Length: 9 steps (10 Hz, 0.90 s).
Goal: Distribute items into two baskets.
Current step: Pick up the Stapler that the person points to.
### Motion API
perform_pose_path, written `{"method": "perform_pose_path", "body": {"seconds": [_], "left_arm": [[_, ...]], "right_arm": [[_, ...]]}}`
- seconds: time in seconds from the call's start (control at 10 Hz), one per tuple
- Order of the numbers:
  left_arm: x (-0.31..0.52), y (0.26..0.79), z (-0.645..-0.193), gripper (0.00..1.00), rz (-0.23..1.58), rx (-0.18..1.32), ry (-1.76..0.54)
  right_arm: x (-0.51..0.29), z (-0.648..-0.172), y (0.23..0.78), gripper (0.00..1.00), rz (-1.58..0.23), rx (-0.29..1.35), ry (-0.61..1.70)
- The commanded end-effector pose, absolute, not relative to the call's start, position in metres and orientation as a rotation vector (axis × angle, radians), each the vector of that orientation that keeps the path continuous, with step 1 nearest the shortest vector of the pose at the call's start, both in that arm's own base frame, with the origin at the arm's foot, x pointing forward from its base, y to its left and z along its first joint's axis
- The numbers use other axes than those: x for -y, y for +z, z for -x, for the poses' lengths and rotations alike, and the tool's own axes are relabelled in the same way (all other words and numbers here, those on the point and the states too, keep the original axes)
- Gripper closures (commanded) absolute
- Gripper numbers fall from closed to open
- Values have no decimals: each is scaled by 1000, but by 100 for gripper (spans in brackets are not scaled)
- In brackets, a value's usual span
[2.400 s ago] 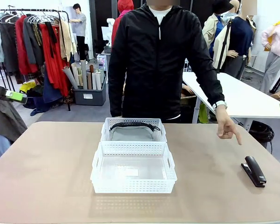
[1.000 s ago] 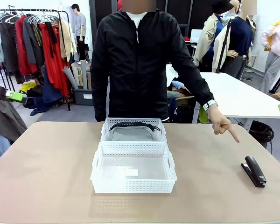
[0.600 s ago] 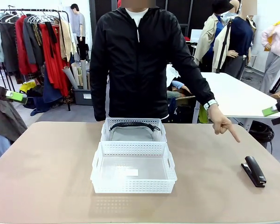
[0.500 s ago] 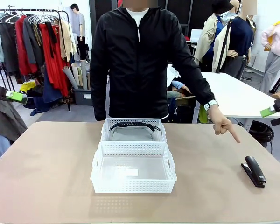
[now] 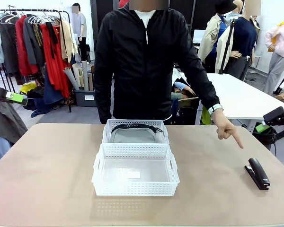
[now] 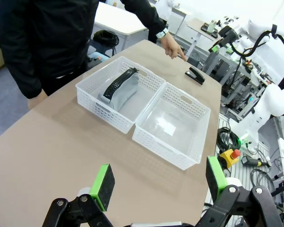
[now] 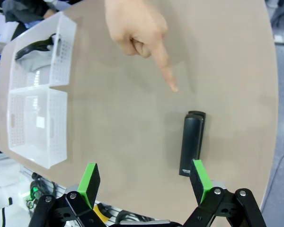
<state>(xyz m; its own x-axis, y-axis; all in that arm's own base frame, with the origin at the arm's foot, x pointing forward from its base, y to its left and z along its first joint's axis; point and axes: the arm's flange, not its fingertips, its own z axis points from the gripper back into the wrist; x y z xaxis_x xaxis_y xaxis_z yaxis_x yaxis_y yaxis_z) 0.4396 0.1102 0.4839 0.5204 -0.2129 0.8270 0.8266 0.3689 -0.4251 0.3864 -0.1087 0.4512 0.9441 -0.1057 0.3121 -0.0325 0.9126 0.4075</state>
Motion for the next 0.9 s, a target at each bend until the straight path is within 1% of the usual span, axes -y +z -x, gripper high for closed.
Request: {"method": "perform_pose_path", "body": {"seconds": [0.0,0.4,0.8], "left_arm": [[-110,485,-439,0,966,759,-754],[-110,485,-439,0,966,759,-754],[-110,485,-439,0,966,759,-754]], "right_arm": [[102,-395,447,0,-374,283,-95],[104,-411,419,0,-287,211,-187],[100,-420,402,0,-194,151,-193]]}}
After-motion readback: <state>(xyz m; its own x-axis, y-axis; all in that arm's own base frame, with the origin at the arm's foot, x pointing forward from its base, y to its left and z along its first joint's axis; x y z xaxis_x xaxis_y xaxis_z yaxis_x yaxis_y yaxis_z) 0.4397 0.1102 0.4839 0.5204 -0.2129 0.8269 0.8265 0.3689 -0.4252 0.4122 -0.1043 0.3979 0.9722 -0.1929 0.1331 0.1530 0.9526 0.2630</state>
